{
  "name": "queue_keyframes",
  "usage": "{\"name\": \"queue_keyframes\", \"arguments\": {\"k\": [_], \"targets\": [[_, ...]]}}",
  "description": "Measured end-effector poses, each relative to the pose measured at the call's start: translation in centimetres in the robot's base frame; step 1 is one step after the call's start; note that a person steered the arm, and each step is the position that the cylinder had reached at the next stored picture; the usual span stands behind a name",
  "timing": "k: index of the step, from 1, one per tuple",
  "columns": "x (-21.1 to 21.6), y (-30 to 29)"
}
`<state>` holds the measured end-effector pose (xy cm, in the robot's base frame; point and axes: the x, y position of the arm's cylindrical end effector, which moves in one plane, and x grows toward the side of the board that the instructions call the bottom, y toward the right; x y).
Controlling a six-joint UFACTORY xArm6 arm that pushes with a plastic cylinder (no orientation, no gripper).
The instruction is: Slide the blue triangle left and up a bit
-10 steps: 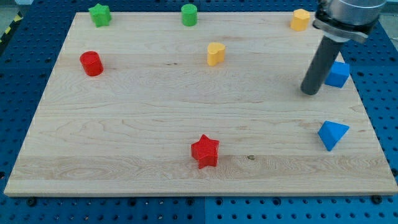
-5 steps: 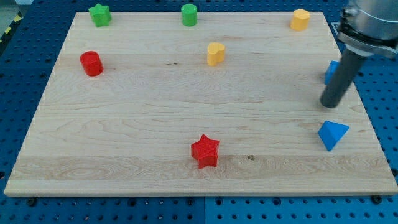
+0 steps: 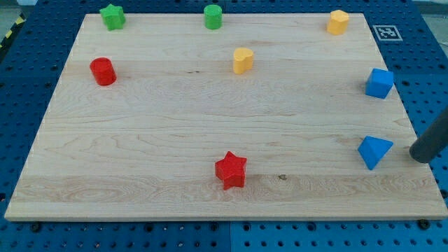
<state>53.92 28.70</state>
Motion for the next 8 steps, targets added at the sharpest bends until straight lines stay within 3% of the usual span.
{"name": "queue_keyframes", "arguments": {"k": [2,6,8], "targets": [[-0.1,-1.3],[-0.4,-14.3],[0.6,-15.8]]}}
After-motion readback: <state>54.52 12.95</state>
